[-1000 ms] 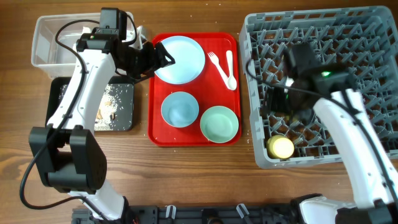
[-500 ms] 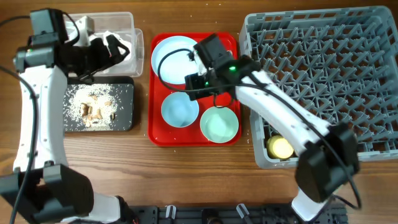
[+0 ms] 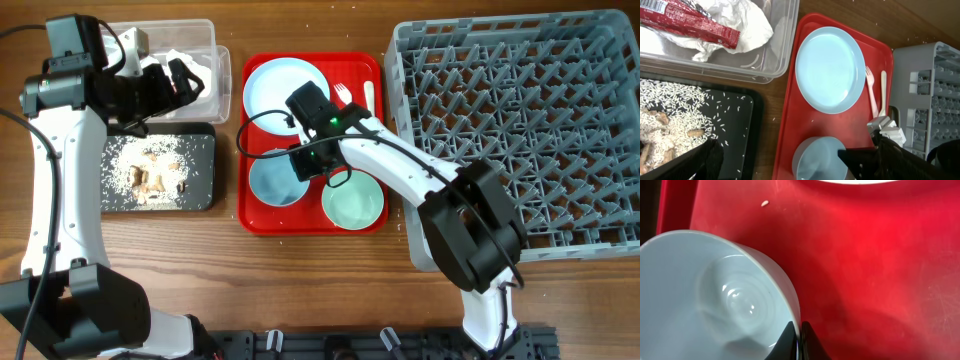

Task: Sort waste into correct bins and load items into the dishwasher rack
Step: 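Grasp the blue bowl on the red tray with the right gripper, then place the blue bowl upright into the dish rack with the right gripper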

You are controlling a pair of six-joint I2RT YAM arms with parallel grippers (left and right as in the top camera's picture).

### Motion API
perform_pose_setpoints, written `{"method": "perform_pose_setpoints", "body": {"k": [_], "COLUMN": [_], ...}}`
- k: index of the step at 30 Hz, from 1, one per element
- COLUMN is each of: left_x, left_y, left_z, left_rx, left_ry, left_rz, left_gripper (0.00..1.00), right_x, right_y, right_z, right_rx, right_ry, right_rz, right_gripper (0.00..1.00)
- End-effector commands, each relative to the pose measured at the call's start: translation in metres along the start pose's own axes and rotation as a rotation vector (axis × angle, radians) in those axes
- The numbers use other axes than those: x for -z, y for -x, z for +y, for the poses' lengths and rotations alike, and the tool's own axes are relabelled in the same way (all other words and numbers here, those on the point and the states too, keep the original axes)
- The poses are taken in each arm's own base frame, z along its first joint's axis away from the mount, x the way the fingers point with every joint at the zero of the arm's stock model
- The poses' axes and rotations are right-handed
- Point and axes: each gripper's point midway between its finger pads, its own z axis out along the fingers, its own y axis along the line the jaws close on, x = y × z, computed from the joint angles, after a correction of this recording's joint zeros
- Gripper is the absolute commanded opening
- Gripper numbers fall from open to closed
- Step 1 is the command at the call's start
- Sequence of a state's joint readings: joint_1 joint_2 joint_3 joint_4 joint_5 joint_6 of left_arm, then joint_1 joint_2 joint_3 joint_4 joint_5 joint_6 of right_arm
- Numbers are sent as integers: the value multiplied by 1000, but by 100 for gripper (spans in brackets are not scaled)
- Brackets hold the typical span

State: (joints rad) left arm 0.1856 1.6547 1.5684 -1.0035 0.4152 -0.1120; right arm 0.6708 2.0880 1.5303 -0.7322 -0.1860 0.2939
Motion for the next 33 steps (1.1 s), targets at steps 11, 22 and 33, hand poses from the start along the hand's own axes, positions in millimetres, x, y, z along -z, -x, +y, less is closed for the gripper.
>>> {"method": "perform_pose_setpoints", "body": {"k": [11,22,33], "left_x": [4,4,4], "left_y": [4,4,4], "left_z": [2,2,2], "left_rx": [-18,-18,-18], "left_ry": [10,10,10], "left_rz": [-15,-15,-15], "left_gripper": [100,100,100], "right_x": [359,245,219], "right_y": [44,94,88], "right_z": [-186,-279,-291], "right_rx": [-291,14,41], "right_ry": [-1084,-1477,-1517], "right_rz": [-800,-348,-248], "right_gripper": [4,4,4]}}
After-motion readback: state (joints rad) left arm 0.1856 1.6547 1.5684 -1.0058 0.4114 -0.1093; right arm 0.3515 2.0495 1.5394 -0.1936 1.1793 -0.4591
